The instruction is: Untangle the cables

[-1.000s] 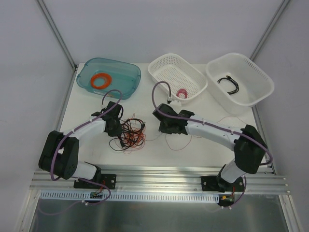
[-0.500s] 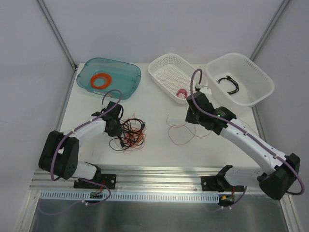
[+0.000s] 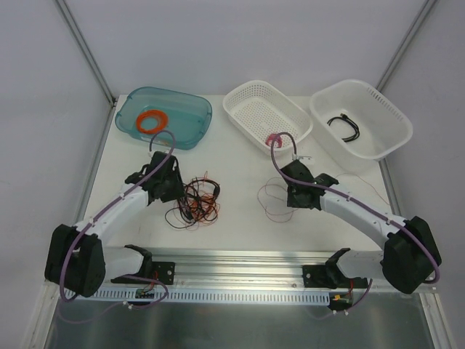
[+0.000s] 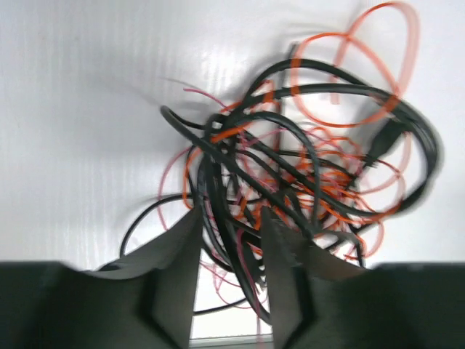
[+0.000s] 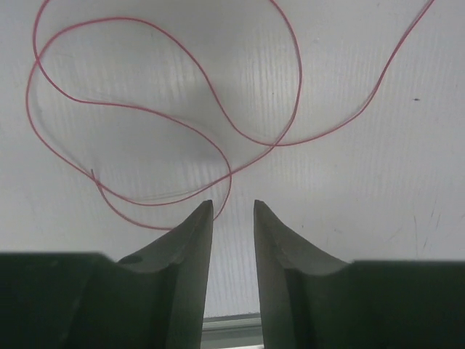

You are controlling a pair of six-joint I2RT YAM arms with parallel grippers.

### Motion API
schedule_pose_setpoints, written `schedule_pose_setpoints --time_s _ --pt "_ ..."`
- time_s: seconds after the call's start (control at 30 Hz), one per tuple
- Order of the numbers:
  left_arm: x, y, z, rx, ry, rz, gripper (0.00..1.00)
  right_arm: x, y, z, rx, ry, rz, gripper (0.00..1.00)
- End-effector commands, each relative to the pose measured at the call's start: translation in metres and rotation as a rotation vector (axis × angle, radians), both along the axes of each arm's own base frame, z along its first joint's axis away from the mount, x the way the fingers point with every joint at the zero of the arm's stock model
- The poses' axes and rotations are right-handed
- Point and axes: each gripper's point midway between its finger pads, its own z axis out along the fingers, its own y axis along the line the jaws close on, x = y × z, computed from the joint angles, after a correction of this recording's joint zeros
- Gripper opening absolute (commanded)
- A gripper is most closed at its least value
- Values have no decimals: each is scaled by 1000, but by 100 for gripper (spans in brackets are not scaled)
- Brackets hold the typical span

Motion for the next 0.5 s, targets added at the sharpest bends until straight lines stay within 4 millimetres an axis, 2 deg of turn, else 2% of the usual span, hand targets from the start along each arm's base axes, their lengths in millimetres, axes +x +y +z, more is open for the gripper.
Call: schedule_pose_setpoints --time_s 0.0,0.03,0.07,0.13,0.17,0.2,0.27,0.33,0.47 --pt "-1 -11 29 -54 -93 -96 39 14 -1 0 -6 -48 -9 34" --pt "-2 -12 40 -65 -133 -107 43 14 -2 -1 -9 -46 -8 40" --pt "-1 -12 46 -67 -158 -116 47 15 -2 -5 -16 -39 -2 51" --pt "-4 -14 60 -85 -211 -150 60 17 2 -8 -6 -35 34 62" --pt "-6 -14 64 -90 -226 -160 65 18 3 -12 -4 -23 55 72" --pt "-6 -14 68 -87 -245 -181 71 20 12 -14 23 -18 93 76" --pt "-9 -17 82 -107 -296 -219 77 21 15 -15 7 -12 167 84" --pt "-12 -18 94 -101 -349 -274 87 24 18 -20 -3 5 206 87" --pt "-16 -12 105 -57 -428 -340 99 29 16 -31 6 61 257 89"
